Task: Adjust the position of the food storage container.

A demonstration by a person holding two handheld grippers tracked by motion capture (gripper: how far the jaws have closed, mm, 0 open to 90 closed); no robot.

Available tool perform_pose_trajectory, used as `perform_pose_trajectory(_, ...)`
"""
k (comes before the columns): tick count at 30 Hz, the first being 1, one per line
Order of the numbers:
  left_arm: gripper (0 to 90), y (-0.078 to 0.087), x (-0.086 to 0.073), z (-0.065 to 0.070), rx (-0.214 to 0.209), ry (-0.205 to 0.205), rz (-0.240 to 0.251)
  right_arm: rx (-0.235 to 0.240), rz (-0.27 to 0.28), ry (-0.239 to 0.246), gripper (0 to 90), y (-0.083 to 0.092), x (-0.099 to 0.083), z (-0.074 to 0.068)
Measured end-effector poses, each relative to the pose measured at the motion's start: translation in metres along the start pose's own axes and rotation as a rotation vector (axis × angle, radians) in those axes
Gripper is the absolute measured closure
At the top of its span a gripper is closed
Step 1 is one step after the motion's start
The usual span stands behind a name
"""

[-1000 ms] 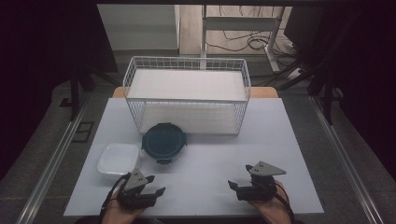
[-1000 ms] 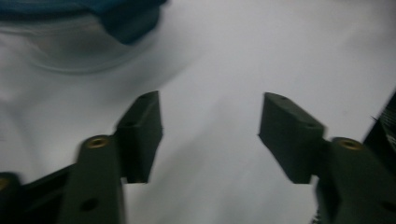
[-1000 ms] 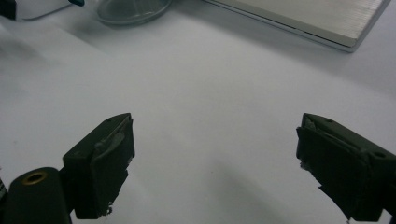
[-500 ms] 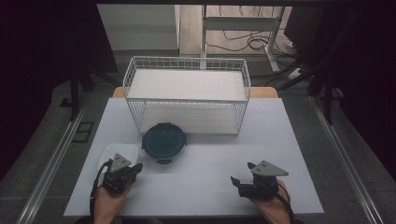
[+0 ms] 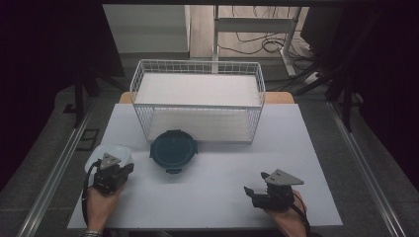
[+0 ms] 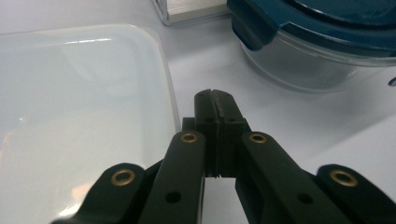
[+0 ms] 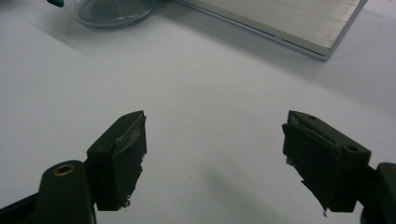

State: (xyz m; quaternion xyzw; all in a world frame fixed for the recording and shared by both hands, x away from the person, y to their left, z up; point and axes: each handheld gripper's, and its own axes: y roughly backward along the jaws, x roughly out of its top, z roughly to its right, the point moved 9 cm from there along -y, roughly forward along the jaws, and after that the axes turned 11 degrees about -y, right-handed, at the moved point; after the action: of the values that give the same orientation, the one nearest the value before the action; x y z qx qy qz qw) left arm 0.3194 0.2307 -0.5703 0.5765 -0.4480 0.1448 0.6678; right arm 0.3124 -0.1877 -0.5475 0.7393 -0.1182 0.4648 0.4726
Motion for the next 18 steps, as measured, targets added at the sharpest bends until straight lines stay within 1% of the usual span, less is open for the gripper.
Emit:
perform_pose_trajectory(2,90.0,0.002,0.005,0.003,-0.008,-0.005,0.024,0.002,-0.001,-0.004,26.9,0.0,0.001,0.0)
perform_pose_trajectory(3,90.0,0.001,0.01,0.005,-0.01,-0.02,0.031,0.017,-0.017,-0.003,36.8,-0.003,0.006,-0.002)
perform_pose_trajectory(4,90.0,0.001,0.01,0.005,-0.01,-0.02,0.031,0.017,-0.017,-0.003,36.8,-0.003,0.006,-0.002)
perform_pose_trajectory(5,90.0,-0.001,0.013,0.005,-0.01,-0.03,0.034,0.028,-0.027,0.001,41.1,-0.005,0.008,-0.004)
perform_pose_trajectory(6,90.0,-0.003,0.017,0.005,-0.008,-0.036,0.033,0.047,-0.04,0.006,51.0,-0.008,0.012,-0.008)
perform_pose_trajectory(7,90.0,-0.004,0.02,0.005,-0.008,-0.038,0.036,0.068,-0.054,0.008,57.2,-0.011,0.015,-0.012)
perform_pose_trajectory(8,90.0,-0.008,0.028,0.006,-0.002,-0.044,0.04,0.108,-0.074,0.013,69.4,-0.019,0.02,-0.02)
perform_pose_trajectory(9,90.0,-0.008,0.028,0.006,-0.002,-0.044,0.04,0.108,-0.074,0.013,69.4,-0.019,0.02,-0.02)
perform_pose_trajectory(10,90.0,-0.014,0.036,0.009,0.007,-0.053,0.029,0.115,-0.094,0.058,80.4,-0.029,0.027,-0.027)
perform_pose_trajectory(11,90.0,-0.014,0.036,0.009,0.007,-0.053,0.029,0.115,-0.094,0.058,80.4,-0.029,0.027,-0.027)
perform_pose_trajectory(13,90.0,-0.023,0.042,0.012,0.031,-0.062,-0.007,0.119,-0.112,0.095,88.6,-0.042,0.035,-0.031)
perform_pose_trajectory(14,90.0,-0.028,0.044,0.013,0.052,-0.063,-0.026,0.132,-0.114,0.096,89.1,-0.055,0.046,-0.035)
perform_pose_trajectory(15,90.0,-0.032,0.047,0.014,0.067,-0.063,-0.034,0.144,-0.112,0.094,89.1,-0.061,0.051,-0.038)
perform_pose_trajectory(16,90.0,-0.04,0.05,0.014,0.091,-0.063,-0.061,0.149,-0.114,0.095,89.2,-0.066,0.055,-0.04)
perform_pose_trajectory(17,90.0,-0.044,0.051,0.014,0.107,-0.067,-0.079,0.146,-0.113,0.104,89.1,-0.072,0.059,-0.042)
perform_pose_trajectory(18,90.0,-0.044,0.051,0.014,0.107,-0.067,-0.079,0.146,-0.113,0.104,89.1,-0.072,0.059,-0.042)
